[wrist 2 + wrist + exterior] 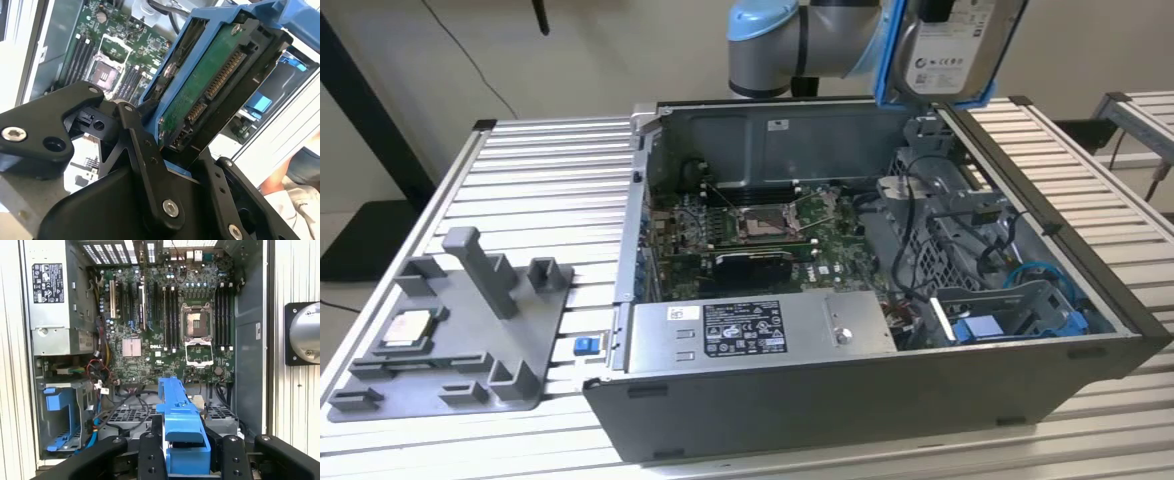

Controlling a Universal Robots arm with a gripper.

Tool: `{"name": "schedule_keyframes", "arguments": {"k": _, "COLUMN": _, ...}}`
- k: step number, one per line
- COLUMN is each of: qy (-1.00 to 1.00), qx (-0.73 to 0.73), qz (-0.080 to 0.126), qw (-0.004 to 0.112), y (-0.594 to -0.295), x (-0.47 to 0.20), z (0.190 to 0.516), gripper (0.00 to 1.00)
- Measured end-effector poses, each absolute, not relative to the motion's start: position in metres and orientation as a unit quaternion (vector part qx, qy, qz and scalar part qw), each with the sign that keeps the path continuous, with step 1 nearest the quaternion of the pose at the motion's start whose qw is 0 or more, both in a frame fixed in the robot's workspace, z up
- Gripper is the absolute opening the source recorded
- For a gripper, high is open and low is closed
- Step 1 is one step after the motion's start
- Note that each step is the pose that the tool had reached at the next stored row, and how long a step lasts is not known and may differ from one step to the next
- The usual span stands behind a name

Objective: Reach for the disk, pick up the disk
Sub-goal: 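Pick up the disk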

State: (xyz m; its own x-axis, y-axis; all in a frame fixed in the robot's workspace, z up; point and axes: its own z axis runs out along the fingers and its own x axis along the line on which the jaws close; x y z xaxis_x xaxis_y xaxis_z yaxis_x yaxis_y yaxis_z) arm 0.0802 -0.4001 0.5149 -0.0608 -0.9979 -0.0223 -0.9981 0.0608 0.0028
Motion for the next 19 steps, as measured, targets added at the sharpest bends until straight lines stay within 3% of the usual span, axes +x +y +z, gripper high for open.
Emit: {"name": "schedule_keyframes", "arguments": {"k": 19, "qy": 0.728, "qx": -0.685, "qz": 0.014, "qw": 0.001, "y": -0.431, "x": 0.101, "z": 0.51, "gripper": 0.0}}
